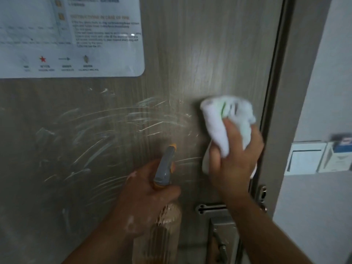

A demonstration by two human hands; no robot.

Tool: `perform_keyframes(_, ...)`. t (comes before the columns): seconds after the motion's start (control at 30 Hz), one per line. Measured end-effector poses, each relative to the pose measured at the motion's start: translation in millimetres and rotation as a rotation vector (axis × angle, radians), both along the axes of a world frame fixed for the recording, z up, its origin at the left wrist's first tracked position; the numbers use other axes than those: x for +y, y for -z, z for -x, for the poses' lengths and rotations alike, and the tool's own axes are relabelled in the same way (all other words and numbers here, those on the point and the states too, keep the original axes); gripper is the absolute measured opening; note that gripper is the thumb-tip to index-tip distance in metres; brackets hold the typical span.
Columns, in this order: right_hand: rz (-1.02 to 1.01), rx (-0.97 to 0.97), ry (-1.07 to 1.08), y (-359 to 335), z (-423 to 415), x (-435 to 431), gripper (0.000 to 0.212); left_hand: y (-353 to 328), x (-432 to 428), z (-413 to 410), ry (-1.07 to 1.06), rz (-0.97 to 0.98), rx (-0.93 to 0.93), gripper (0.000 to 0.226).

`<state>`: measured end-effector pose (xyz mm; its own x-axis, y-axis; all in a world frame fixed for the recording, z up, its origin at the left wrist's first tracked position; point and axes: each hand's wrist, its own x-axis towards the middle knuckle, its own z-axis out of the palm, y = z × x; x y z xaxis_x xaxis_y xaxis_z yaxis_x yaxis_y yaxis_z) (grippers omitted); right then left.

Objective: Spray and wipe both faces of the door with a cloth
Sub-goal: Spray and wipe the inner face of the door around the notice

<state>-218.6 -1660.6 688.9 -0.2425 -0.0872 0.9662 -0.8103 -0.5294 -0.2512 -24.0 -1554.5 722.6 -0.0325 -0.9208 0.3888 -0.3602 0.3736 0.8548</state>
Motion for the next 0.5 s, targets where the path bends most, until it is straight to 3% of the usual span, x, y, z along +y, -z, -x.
perform_keyframes(0.1,-0.100,-0.014,-0.075,72.5,-34.8,8.5,0.047,-0.3,2.0,-4.1,-0.018,0.008,-0.012,0.031)
perform_keyframes(0.2,-0.112,0.045,-0.102,93.5,-56.7,10.6,0.043,-2.5,4.7,-10.8,-0.019,0.040,-0.011,0.047)
perform_keyframes(0.3,-0.023,0.017,-0.075,66.9,-58.8,6.4,0.046,-1.7,3.2,-19.2,-0.053,0.070,0.004,0.031)
perform_keyframes(0.5,0.062,-0.155,-0.014,-56.4,-56.0,3.7,0.050,-7.1,1.6,-25.7,-0.041,0.032,-0.026,0.034)
